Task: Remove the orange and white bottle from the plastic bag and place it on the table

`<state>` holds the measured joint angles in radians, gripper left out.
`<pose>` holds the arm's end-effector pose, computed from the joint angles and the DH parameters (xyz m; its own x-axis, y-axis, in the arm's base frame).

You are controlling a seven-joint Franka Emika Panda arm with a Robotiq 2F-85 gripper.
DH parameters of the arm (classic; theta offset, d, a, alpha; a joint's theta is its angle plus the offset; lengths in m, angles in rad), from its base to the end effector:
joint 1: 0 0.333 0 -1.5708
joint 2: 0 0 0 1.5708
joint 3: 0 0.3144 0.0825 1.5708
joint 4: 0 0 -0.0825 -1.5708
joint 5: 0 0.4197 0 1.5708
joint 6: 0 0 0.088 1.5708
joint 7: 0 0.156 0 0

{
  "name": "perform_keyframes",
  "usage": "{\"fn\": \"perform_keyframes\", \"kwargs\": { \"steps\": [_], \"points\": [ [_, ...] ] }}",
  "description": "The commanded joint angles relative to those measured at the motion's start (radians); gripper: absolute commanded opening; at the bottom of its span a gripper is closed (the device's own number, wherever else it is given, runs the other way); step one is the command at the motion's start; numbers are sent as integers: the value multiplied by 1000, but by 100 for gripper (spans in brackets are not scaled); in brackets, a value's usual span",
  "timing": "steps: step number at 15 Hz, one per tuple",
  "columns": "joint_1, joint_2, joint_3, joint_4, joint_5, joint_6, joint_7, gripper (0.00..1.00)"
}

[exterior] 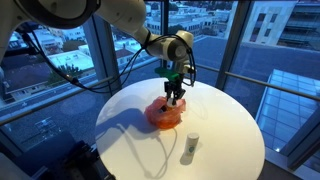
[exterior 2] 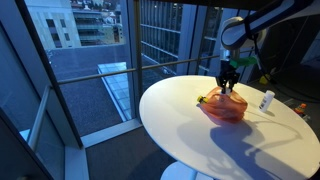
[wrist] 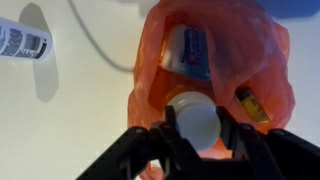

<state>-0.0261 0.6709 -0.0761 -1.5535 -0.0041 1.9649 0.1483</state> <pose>0.6855 -0.0673 0.1661 0.9396 -0.2393 -0.2448 -0.2244 -0.9706 0.0876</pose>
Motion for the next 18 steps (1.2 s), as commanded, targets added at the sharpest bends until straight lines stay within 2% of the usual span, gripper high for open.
{"fn": "perform_keyframes", "kwargs": {
  "steps": [1,13,18],
  "points": [
    [-2,-72,-6,-26,-2,1,18,20],
    [-43,-289,-32,-128,-3,3,3,19],
    [-94,-309,-67,-157,4,6,4,20]
  ]
}}
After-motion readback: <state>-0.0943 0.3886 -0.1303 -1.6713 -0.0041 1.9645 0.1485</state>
